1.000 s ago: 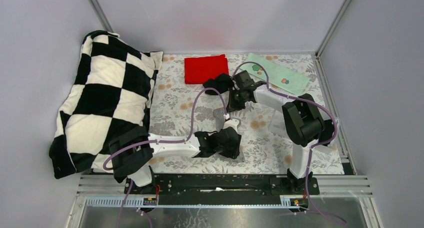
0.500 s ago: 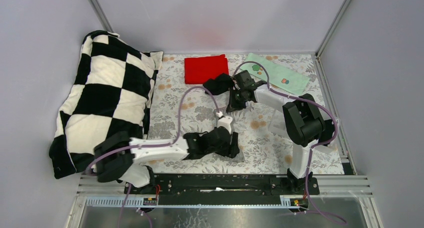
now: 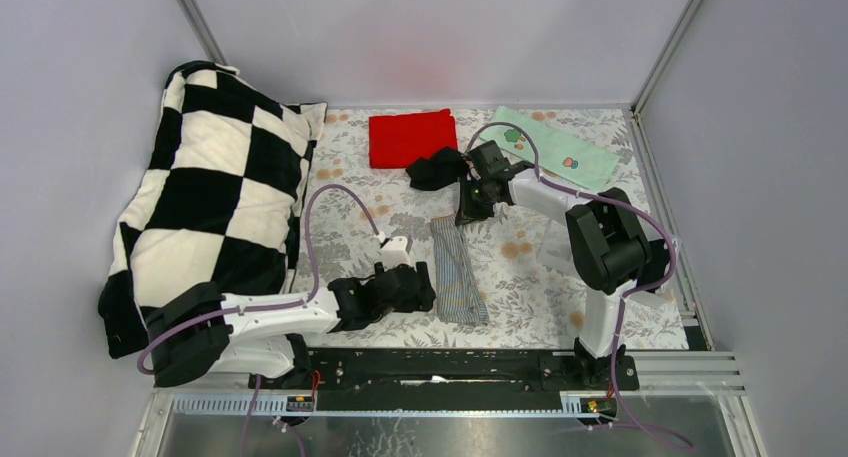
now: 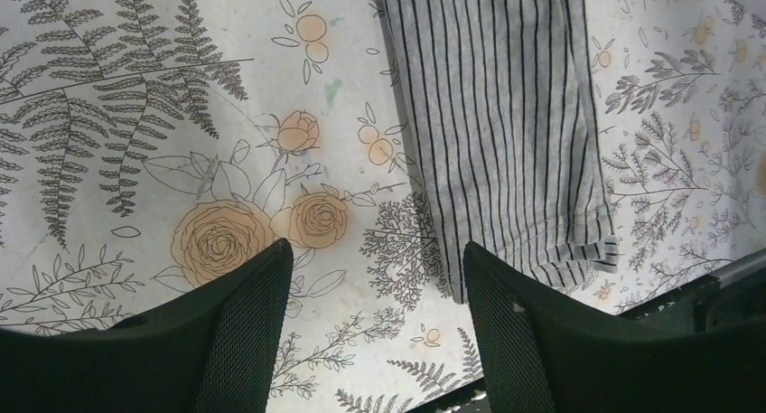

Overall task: Roll the underwear
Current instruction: Fold the underwear at the center of the board.

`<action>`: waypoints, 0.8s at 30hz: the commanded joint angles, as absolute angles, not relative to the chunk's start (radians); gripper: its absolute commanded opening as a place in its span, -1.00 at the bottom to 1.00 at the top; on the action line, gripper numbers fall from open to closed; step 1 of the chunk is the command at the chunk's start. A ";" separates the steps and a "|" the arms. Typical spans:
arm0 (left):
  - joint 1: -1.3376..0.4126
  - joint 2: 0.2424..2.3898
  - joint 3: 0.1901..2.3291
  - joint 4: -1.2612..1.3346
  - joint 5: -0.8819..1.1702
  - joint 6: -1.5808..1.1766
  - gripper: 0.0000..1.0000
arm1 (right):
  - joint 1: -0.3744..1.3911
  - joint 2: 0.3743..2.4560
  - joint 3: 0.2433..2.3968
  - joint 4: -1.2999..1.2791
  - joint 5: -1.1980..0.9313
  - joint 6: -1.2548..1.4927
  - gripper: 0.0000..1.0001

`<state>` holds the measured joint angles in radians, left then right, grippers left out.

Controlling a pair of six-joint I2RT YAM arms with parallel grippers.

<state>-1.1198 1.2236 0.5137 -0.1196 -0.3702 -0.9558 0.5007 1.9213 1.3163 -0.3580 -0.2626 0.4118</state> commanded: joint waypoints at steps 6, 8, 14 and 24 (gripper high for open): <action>-1.118 1.226 0.518 -0.103 -0.414 -0.974 0.48 | 0.493 1.855 1.368 -0.408 -0.178 0.359 -0.20; -1.118 1.229 0.518 -0.103 -0.413 -0.971 0.48 | 0.494 1.845 1.369 -0.414 -0.158 0.355 -0.12; -1.118 1.228 0.518 -0.089 -0.401 -0.974 0.48 | 0.493 1.792 1.378 -0.450 -0.059 0.322 -0.06; -1.121 1.325 0.527 0.046 -0.315 -0.999 0.49 | 0.493 1.660 1.300 -0.400 -0.161 0.337 -0.04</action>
